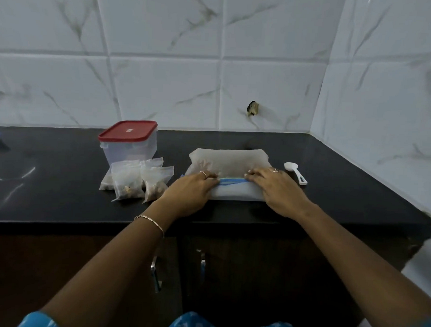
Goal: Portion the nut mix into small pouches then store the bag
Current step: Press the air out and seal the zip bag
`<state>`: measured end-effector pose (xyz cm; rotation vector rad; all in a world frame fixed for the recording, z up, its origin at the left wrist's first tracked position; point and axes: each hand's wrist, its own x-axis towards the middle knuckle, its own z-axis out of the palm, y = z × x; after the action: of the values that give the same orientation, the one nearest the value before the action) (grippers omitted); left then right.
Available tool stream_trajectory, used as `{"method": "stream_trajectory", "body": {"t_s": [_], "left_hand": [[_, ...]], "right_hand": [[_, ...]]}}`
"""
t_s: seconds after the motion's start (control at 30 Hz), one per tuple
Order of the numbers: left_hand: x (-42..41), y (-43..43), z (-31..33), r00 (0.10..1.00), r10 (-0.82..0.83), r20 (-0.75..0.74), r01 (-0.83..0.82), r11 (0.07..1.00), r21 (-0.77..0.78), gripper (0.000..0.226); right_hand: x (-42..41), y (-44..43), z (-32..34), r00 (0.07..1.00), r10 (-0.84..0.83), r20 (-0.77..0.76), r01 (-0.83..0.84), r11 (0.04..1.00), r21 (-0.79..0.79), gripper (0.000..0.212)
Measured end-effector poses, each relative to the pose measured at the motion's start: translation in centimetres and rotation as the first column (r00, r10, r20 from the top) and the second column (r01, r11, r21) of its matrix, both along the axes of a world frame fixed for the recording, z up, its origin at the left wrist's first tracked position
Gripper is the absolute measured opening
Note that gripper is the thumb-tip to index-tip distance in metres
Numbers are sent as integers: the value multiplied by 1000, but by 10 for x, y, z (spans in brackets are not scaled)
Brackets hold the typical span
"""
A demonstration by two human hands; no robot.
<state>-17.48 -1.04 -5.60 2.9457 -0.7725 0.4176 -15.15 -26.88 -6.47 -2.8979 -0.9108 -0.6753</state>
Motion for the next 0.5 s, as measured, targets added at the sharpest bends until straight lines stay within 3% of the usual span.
{"method": "stream_trajectory", "body": {"t_s": [0.07,0.13,0.2,0.27,0.33,0.4,0.5], "left_hand": [[-1,-2,-1,997,3,-80,-4,1000,-10,50],[0,-2,-4,996,4,-86,-6,1000,-28,57],[4,-3,-7,998,3,-55,-5,999,-45,50],[8,-2,-5,999,18,-51,-22,996,-82,34],[11,-3,-1,998,57,-41,-62,988,-141,26],[15,-3,4,994,101,-31,-105,967,-230,22],[26,-2,6,983,134,-128,-174,905,-387,20]], "right_hand": [[-4,0,-2,994,-5,-111,10,999,47,50],[-10,2,-1,986,-40,-161,38,999,-14,65],[-11,2,0,984,-57,-171,44,996,-75,72],[-9,2,1,979,-44,-201,37,999,-38,50],[-6,0,2,974,-30,-225,54,993,102,25],[-3,-2,5,972,-54,-228,107,968,229,17],[2,0,9,965,-110,-239,172,951,256,14]]}}
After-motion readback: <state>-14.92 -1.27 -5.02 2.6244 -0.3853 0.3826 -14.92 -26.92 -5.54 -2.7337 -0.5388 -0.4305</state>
